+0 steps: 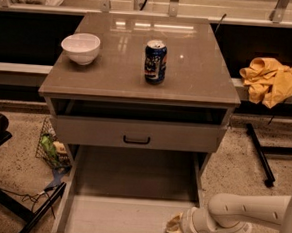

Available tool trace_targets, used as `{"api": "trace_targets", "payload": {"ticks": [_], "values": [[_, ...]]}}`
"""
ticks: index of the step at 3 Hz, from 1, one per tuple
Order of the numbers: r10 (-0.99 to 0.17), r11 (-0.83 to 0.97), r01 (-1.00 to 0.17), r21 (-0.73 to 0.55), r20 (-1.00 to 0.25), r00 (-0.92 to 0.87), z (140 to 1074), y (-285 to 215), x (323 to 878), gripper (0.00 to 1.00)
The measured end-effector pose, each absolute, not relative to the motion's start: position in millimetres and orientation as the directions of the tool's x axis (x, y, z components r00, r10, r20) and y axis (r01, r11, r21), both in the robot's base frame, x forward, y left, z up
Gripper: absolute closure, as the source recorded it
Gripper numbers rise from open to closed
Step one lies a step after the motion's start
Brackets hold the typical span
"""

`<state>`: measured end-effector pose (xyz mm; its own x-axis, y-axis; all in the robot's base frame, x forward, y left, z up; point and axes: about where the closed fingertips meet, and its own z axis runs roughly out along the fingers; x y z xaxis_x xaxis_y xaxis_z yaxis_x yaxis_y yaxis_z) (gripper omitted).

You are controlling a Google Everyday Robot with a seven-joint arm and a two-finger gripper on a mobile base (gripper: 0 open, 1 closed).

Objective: Open middle drawer

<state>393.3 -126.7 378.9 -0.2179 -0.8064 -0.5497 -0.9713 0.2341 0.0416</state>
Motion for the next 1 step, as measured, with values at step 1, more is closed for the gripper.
{"api": "trace_targets", "payload": {"ticks": [1], "values": [[-0.806, 0.234, -0.971, 0.042, -0.550, -0.218, 378.9, -126.6, 393.3, 1.00]]}}
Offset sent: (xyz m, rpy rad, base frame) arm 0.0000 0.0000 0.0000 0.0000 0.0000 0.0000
